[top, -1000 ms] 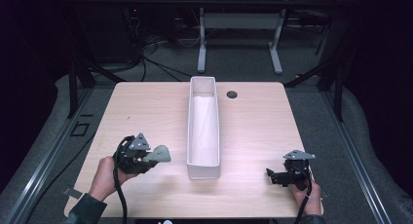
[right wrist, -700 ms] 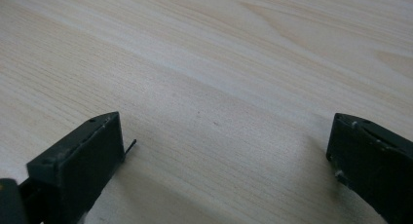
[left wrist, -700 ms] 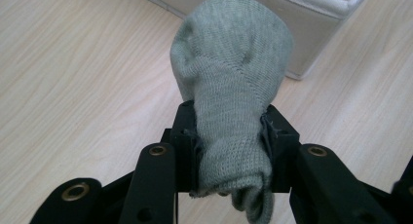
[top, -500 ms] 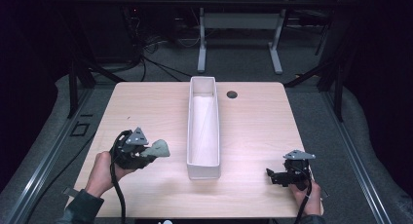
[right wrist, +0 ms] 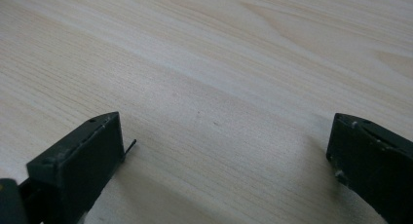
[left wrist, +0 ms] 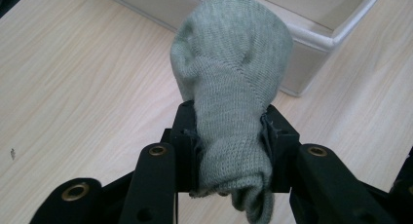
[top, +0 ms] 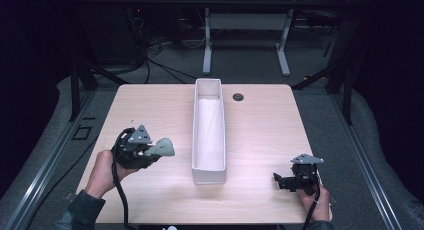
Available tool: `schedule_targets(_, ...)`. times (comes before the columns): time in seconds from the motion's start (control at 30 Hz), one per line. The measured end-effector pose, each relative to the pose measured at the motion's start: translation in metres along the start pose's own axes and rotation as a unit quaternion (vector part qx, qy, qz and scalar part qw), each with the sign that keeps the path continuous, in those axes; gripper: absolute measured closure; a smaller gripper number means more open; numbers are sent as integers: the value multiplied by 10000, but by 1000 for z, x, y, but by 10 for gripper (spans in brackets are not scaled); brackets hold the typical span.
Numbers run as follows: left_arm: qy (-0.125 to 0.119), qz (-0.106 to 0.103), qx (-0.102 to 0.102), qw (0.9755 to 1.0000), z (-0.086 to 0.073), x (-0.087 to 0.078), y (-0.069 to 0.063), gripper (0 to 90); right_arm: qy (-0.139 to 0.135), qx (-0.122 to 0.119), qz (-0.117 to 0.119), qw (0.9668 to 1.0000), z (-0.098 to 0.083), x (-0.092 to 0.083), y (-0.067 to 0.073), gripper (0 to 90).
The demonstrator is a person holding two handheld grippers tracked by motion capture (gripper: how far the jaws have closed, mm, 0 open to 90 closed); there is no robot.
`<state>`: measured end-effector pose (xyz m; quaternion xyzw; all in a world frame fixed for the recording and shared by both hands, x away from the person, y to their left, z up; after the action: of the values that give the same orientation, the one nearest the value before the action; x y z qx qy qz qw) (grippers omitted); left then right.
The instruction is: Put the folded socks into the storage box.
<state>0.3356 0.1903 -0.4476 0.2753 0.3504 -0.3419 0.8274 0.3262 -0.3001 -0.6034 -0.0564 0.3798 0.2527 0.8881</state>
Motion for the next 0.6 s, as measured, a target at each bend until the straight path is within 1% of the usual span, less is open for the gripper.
schedule_targets(0.6, -52, 6, 223, 9997, 24, -5, -1, 653, 3, -3, 5, 10000, 0, 0, 0, 0)
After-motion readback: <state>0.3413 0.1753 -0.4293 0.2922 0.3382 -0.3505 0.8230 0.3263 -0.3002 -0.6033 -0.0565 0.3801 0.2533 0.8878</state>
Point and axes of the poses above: each handheld gripper's, and its own axes: x roughly forward along the jaws, z roughly out of its top, y roughly to its left, the point moved 2 cm from there along x, roughly forward along the jaws, and after that the axes turned 7 degrees about z, right-handed, at the moved point
